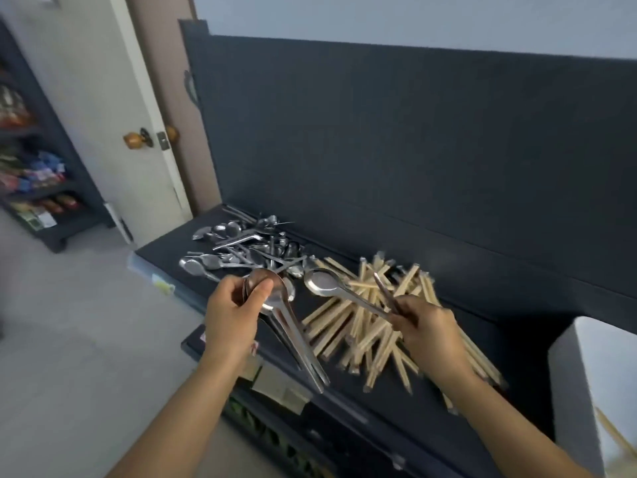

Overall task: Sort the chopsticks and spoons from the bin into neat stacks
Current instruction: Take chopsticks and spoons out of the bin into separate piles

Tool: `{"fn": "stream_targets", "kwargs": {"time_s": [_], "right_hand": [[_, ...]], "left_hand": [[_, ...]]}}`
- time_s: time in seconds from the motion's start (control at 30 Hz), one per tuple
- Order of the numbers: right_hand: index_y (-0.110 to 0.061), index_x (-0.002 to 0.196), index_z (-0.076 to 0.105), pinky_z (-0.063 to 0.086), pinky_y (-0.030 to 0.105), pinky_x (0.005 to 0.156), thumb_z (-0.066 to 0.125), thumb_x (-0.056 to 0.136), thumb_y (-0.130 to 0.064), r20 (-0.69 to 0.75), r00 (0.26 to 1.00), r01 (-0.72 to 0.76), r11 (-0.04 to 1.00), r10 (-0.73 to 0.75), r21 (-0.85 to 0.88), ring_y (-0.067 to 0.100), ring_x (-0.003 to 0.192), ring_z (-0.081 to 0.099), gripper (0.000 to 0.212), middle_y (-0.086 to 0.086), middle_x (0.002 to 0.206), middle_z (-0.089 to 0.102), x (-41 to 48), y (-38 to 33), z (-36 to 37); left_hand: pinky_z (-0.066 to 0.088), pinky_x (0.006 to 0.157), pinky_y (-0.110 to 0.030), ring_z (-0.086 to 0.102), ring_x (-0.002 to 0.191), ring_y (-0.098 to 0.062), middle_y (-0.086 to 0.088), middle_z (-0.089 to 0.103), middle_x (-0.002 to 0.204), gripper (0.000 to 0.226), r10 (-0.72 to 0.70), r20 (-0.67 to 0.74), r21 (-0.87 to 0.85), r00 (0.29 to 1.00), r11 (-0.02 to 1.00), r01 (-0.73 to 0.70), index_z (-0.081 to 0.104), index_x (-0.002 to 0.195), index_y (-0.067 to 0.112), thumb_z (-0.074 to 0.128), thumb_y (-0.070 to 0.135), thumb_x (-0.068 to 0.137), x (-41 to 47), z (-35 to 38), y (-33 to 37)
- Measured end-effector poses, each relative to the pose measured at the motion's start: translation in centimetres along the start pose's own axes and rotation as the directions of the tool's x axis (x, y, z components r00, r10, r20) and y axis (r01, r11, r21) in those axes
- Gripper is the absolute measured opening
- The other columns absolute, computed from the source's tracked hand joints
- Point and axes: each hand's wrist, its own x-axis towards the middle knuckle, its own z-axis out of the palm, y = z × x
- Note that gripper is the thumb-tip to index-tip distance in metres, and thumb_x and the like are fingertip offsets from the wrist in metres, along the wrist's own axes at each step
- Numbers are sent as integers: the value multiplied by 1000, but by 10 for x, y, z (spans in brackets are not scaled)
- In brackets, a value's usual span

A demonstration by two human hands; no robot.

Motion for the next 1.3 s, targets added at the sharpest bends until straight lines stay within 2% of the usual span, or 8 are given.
{"fn": "stream_targets", "kwargs": {"time_s": [0.13,0.27,0.43,0.57,0.87,1.0,1.2,1.3], "right_hand": [[-17,81,63,35,22,46,64,88,-10,25,1000,10,1000,-11,16,13,50,51,9,-5,60,58,23,-36,45],[-18,86,65,32,16,48,66,86,-13,102,994,29,999,-25,-31,3,53,48,6,-16,60,52,43,-48,85],[-22,78,56,30,15,49,65,87,-14,164,986,-3,997,16,-76,2,56,47,15,-14,61,51,89,-56,122],[-17,80,60,43,25,59,66,86,-16,164,983,-78,996,83,-34,13,66,58,8,-5,69,61,136,-61,150],[-16,75,64,56,35,70,67,84,-15,207,958,-213,975,197,59,17,71,67,10,1,71,68,219,-76,197],[-13,81,66,57,35,69,66,85,-14,232,937,-285,956,263,65,18,70,68,5,2,73,68,231,-80,214],[-18,90,67,45,18,55,63,86,-17,181,916,-357,933,357,-29,10,70,63,5,-4,79,68,250,-85,236],[-15,92,67,45,22,58,62,87,-17,159,907,-375,920,390,-114,14,74,63,8,0,81,69,254,-89,248]], "left_hand": [[45,68,-37,54,71,-20,-3,57,75,19,-39,-88,-34,995,999,37,57,77,15,71,26,82,35,-45,-18],[50,70,-43,54,69,-20,-1,56,69,22,-113,-146,-73,983,992,103,55,70,17,74,25,80,61,-68,-39],[51,72,-42,57,72,-22,-5,60,74,19,-145,-172,-43,974,989,140,59,72,16,75,25,78,101,-74,-54],[48,69,-35,58,73,-19,-3,64,78,18,-136,-178,8,975,990,139,62,77,16,77,26,76,140,-68,-56],[55,76,-47,66,79,-19,3,69,81,18,-76,-103,144,992,985,91,64,78,27,81,27,72,223,-51,-55],[54,76,-36,65,80,-16,4,67,82,18,-92,-46,169,995,981,98,63,78,28,80,24,73,246,-43,-64],[50,75,-26,64,79,-10,5,68,82,17,-92,116,204,989,977,67,64,80,24,80,23,73,302,-30,-86],[44,67,-16,62,77,-7,5,66,81,17,-93,218,220,972,975,44,64,84,18,78,23,75,331,-17,-94]]}}
